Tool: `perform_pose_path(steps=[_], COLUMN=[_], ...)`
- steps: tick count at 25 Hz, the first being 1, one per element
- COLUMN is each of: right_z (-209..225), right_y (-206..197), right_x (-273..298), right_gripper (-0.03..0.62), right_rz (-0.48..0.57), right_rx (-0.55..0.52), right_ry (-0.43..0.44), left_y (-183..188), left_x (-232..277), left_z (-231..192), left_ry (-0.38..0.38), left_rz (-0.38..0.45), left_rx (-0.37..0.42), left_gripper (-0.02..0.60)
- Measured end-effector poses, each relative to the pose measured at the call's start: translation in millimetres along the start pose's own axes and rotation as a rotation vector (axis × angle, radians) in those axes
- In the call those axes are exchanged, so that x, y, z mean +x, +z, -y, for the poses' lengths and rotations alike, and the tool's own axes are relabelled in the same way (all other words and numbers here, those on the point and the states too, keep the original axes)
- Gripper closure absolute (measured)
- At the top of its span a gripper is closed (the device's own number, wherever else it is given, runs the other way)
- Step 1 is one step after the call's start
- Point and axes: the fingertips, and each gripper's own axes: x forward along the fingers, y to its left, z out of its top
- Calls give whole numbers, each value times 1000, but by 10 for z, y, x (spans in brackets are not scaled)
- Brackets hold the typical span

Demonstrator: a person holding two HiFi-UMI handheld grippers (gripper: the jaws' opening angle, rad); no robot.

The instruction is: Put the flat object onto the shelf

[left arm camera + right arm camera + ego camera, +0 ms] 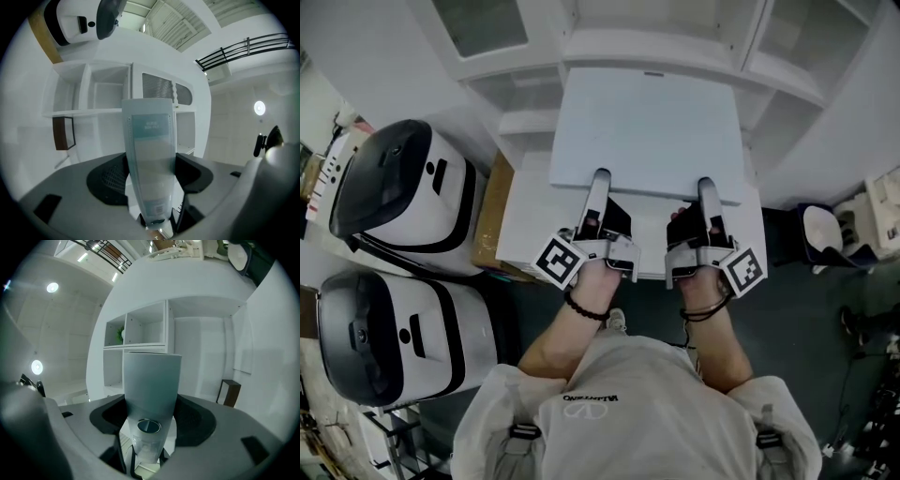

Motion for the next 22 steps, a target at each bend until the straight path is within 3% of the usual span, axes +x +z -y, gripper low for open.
perform_pose_path(steps=[11,22], right_z=[-172,-208], right_y=[163,441], right_x=[540,1083], right_gripper=[295,295], right_rz=[30,3], right_rx=[-36,-36], right_ry=[64,88], left_y=[162,206], left_x=[546,1071], left_z=[65,89], left_ry=[-53,-64], left_rz=[-21,19], left_rx=[-15,6], left_gripper=[290,290])
